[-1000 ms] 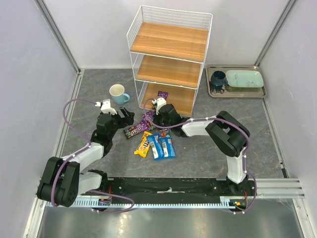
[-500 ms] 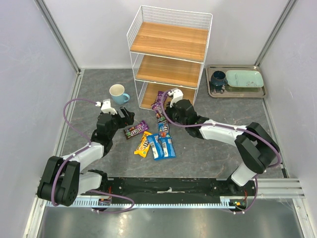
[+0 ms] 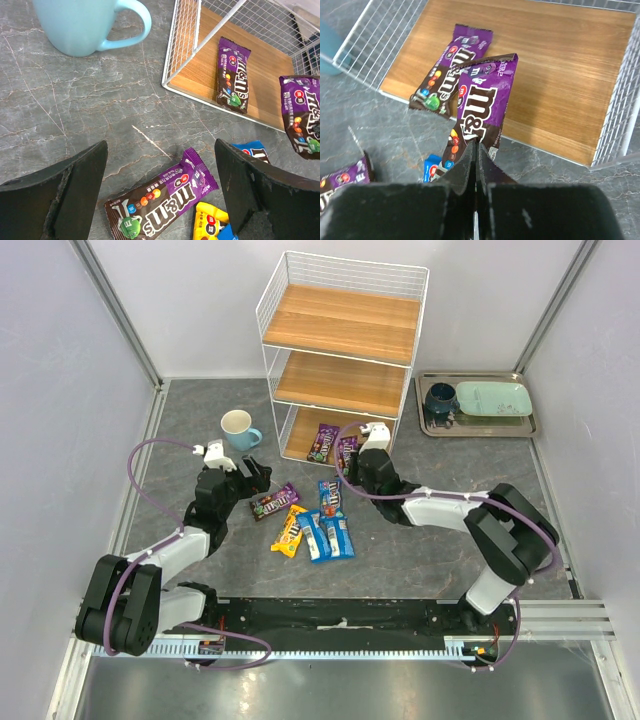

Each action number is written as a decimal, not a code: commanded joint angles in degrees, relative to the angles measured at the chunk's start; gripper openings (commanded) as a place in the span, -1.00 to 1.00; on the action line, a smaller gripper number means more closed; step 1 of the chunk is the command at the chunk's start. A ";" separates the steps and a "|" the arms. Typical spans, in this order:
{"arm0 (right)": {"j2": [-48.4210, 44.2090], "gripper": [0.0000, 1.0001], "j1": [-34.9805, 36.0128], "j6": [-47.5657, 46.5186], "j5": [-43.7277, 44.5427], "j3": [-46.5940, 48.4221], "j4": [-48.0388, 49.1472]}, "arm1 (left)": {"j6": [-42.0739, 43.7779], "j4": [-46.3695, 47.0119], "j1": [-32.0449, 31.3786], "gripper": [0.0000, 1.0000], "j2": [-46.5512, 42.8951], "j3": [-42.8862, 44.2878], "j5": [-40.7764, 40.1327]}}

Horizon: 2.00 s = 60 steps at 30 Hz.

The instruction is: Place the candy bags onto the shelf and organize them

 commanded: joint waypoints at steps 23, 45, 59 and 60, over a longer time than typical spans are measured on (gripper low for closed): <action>16.48 -1.00 -1.94 0.21 13.18 13.75 7.26 | -2.04 0.86 -0.15 0.88 0.11 1.94 -0.55; 13.59 -0.02 -2.82 -2.78 8.00 11.13 9.28 | -2.04 1.03 -0.15 0.88 0.20 2.03 -0.28; 2.16 0.07 1.75 -7.09 -14.41 4.26 0.86 | -2.21 1.12 -0.15 0.88 -0.06 1.77 -0.02; 1.38 0.06 2.10 -7.18 -14.59 4.26 -0.46 | -2.21 1.03 -0.15 0.88 -0.15 1.68 -0.11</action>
